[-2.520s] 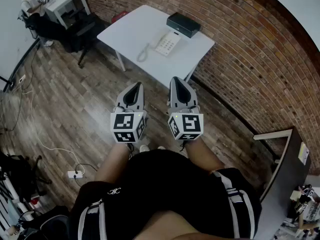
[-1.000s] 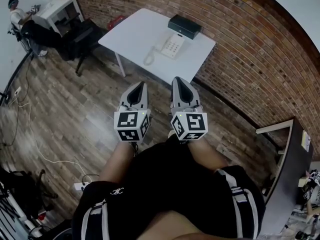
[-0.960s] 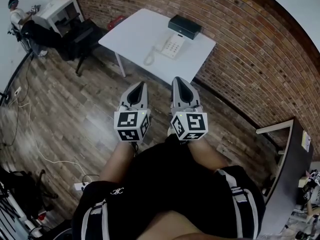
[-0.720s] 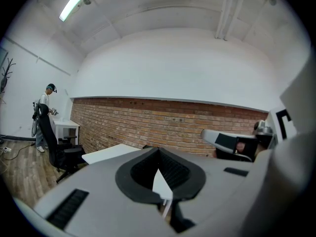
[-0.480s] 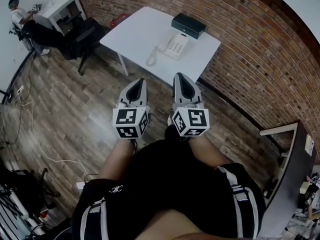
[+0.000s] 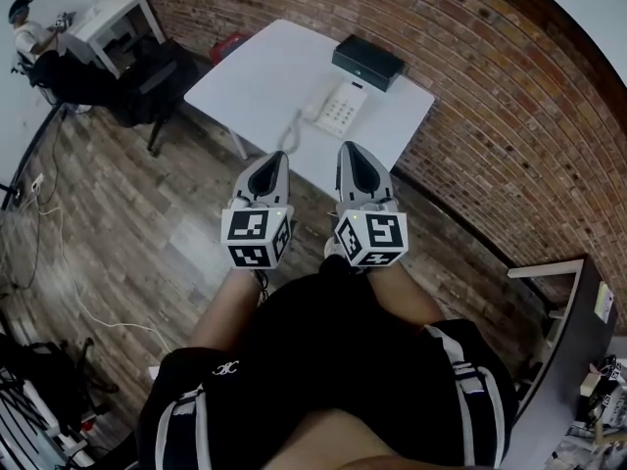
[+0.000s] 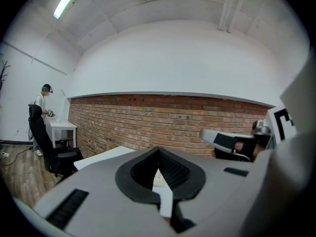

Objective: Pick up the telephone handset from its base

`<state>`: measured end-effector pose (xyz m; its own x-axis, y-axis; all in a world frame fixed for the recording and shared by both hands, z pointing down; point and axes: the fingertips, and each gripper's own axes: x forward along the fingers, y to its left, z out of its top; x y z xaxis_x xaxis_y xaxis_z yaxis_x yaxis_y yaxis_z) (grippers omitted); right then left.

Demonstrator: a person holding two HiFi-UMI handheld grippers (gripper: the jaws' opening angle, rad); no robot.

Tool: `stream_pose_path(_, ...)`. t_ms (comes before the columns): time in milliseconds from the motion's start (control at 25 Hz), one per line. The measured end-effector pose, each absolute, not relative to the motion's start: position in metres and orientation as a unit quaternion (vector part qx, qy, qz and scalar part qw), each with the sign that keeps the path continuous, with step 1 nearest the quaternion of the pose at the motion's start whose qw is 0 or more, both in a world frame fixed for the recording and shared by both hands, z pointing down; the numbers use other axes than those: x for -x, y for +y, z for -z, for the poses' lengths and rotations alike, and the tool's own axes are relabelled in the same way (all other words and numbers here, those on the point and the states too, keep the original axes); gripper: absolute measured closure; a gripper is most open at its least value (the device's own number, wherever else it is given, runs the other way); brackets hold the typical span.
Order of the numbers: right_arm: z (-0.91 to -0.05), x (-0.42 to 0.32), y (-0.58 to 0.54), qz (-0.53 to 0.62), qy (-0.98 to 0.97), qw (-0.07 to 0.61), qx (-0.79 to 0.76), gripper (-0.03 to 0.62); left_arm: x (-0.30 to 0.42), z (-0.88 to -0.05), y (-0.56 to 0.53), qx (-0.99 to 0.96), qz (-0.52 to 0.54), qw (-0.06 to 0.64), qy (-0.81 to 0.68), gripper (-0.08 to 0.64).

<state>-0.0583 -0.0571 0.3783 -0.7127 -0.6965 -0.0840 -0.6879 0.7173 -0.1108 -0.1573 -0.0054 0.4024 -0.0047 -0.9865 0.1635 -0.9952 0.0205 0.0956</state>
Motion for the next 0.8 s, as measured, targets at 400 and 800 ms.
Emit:
stream_pose_path(400,-0.385,0.063,-0.151,0.048,0.927,0.047,0.369,0.594,0.16,-0.409,-0.101,-0.698,-0.035,0.109,-0.707,0.558)
stream_pose_path(800,-0.388,0.061,-0.231,0.06,0.933,0.038,0.352,0.595,0.157,-0.415,-0.184,-0.687,-0.052,0.123,-0.715,0.558)
